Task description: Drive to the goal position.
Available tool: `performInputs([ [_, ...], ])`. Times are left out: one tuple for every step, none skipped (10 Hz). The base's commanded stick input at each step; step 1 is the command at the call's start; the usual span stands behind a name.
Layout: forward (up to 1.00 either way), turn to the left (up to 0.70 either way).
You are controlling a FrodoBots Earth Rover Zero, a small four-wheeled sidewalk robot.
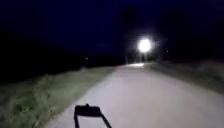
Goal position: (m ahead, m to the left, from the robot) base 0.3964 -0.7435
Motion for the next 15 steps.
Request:
performInputs([
  [1.0, -0.09],
  [1.0, -0.02],
  [1.0, 0.0],
  [1.0, 0.0],
  [1.0, 0.0],
  [1.0, -0.35],
  [1.0, -0.39],
  [1.0, -0.4],
  [1.0, -0.4],
  [1.0, -0.4],
  [1.0, -0.4],
  [1.0, -0.4],
  [1.0, -0.4],
  [1.0, -0.4],
  [1.0, -0.4],
])
